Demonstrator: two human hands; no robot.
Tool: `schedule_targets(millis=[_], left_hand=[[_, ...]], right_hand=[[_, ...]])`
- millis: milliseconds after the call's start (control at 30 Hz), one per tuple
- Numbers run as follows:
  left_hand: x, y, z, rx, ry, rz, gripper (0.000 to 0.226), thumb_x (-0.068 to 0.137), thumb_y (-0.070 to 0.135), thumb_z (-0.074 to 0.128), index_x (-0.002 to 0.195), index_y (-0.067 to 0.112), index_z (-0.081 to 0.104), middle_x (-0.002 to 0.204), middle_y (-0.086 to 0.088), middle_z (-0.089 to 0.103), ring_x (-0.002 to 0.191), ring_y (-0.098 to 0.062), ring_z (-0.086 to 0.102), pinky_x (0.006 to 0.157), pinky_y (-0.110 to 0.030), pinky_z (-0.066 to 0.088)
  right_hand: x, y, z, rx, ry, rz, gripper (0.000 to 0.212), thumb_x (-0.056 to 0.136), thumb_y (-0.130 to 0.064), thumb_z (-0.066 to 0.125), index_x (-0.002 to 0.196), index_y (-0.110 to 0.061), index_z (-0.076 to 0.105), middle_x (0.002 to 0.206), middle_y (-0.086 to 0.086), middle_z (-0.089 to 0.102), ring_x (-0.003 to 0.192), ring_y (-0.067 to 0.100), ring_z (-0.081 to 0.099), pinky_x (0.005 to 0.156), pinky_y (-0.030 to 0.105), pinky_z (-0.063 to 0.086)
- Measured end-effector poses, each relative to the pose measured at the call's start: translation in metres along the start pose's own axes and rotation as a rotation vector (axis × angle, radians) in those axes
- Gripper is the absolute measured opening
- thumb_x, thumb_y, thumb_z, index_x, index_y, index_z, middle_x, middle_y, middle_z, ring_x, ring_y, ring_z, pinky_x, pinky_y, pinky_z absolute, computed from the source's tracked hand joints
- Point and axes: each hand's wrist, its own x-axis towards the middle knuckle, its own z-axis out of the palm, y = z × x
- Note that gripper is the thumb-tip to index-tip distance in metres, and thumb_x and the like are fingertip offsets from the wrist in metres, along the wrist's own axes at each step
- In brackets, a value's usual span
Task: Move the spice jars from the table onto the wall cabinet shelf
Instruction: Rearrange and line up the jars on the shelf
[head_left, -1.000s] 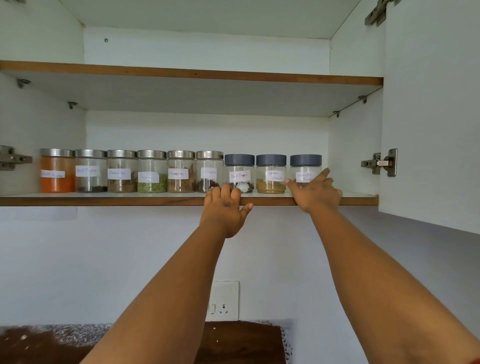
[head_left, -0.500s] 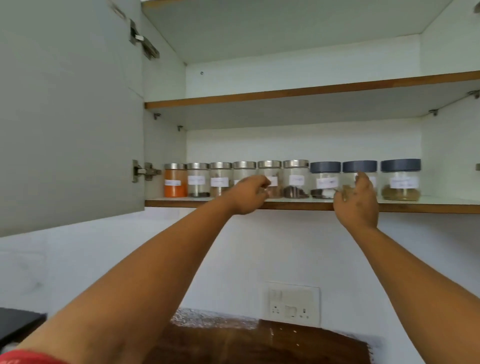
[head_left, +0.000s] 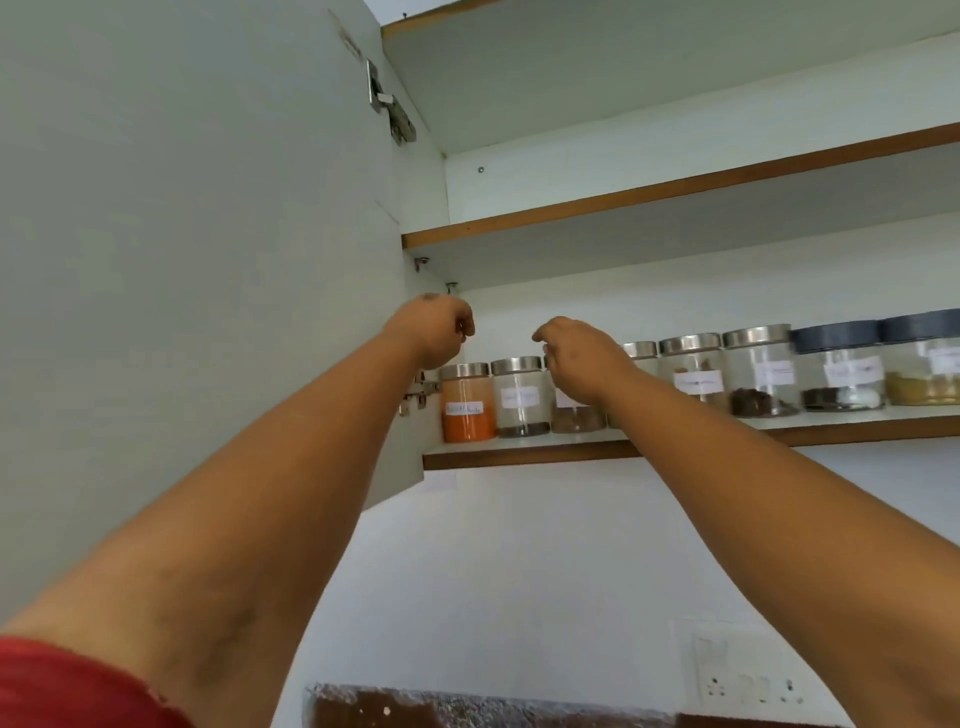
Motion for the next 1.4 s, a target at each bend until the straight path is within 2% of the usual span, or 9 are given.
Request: schedule_targets(millis=[233, 300, 400, 567, 700, 833, 1067, 1233, 1400], left_hand=[[0.058, -0.020, 0.037, 0.296, -0.202, -0.013, 0.027, 0.096, 0.013, 0.055, 0.121, 0.006, 0.063, 0.124, -0.011, 0.061, 0.111, -0.026, 0.059, 0.100, -0.039, 0.048], [0.064, -0.017, 0.048, 0.304, -0.248, 0.007, 0.029, 0.096, 0.018, 0.056, 0.122, 0.007, 0.063, 0.123, -0.011, 0.062, 0.111, -0.026, 0.059, 0.099, -0.038, 0.048], [0.075, -0.016, 0.063, 0.317, -0.300, 0.007, 0.029, 0.094, 0.018, 0.060, 0.121, 0.009, 0.065, 0.123, -0.009, 0.063, 0.112, -0.024, 0.059, 0.099, -0.036, 0.049], [0.097, -0.024, 0.075, 0.279, -0.339, -0.028, 0.031, 0.092, 0.015, 0.063, 0.122, 0.008, 0.065, 0.125, -0.009, 0.064, 0.115, -0.024, 0.059, 0.101, -0.035, 0.048], [0.115, -0.023, 0.094, 0.305, -0.352, -0.043, 0.032, 0.089, 0.014, 0.065, 0.120, 0.009, 0.067, 0.125, -0.009, 0.064, 0.114, -0.023, 0.059, 0.100, -0.033, 0.048], [0.134, -0.019, 0.113, 0.318, -0.358, -0.066, 0.032, 0.090, 0.019, 0.067, 0.121, 0.010, 0.066, 0.123, -0.008, 0.065, 0.100, -0.019, 0.058, 0.100, -0.032, 0.048], [0.146, -0.028, 0.121, 0.222, -0.359, -0.056, 0.034, 0.088, 0.025, 0.070, 0.118, 0.011, 0.068, 0.118, -0.007, 0.068, 0.110, -0.024, 0.063, 0.100, -0.037, 0.049], [0.153, -0.031, 0.128, 0.226, -0.362, -0.070, 0.031, 0.088, 0.018, 0.069, 0.118, 0.009, 0.069, 0.119, -0.009, 0.068, 0.110, -0.025, 0.063, 0.100, -0.037, 0.049], [0.156, -0.025, 0.136, 0.380, -0.366, -0.033, 0.025, 0.088, 0.018, 0.067, 0.111, 0.008, 0.069, 0.099, -0.006, 0.061, 0.088, -0.021, 0.054, 0.094, -0.031, 0.048]], right_hand=[[0.063, -0.011, 0.021, -0.275, -0.112, -0.060, 0.037, 0.101, -0.019, 0.047, 0.137, -0.017, 0.054, 0.151, 0.012, 0.042, 0.147, 0.021, 0.022, 0.115, 0.036, 0.027], [0.070, -0.013, 0.028, -0.322, -0.183, -0.046, 0.037, 0.100, -0.021, 0.049, 0.137, -0.019, 0.055, 0.152, 0.012, 0.040, 0.146, 0.023, 0.025, 0.114, 0.036, 0.028], [0.079, -0.016, 0.048, -0.312, -0.270, -0.002, 0.032, 0.098, -0.019, 0.053, 0.129, -0.018, 0.062, 0.132, 0.008, 0.060, 0.121, 0.025, 0.054, 0.100, 0.035, 0.045], [0.101, -0.009, 0.061, -0.316, -0.321, 0.082, 0.026, 0.093, -0.018, 0.062, 0.118, -0.015, 0.070, 0.116, 0.006, 0.068, 0.104, 0.024, 0.063, 0.092, 0.034, 0.052], [0.122, -0.005, 0.070, -0.413, -0.431, 0.097, 0.030, 0.092, -0.022, 0.063, 0.119, -0.011, 0.068, 0.114, 0.006, 0.068, 0.101, 0.021, 0.063, 0.092, 0.030, 0.051], [0.146, -0.007, 0.082, -0.534, -0.511, 0.109, 0.023, 0.091, -0.016, 0.064, 0.112, -0.006, 0.066, 0.090, 0.006, 0.058, 0.078, 0.018, 0.054, 0.076, 0.029, 0.046], [0.166, -0.004, 0.111, -0.652, -0.533, 0.135, 0.018, 0.087, -0.016, 0.069, 0.096, -0.013, 0.054, 0.073, 0.003, 0.044, 0.059, 0.013, 0.042, 0.074, 0.024, 0.040], [0.168, 0.002, 0.124, -0.574, -0.541, 0.207, 0.030, 0.086, -0.013, 0.069, 0.115, -0.007, 0.061, 0.073, 0.005, 0.044, 0.060, 0.014, 0.042, 0.076, 0.025, 0.041], [0.168, 0.000, 0.132, -0.343, -0.483, 0.270, 0.031, 0.090, -0.014, 0.062, 0.120, -0.007, 0.058, 0.074, 0.005, 0.042, 0.060, 0.016, 0.042, 0.075, 0.026, 0.040]])
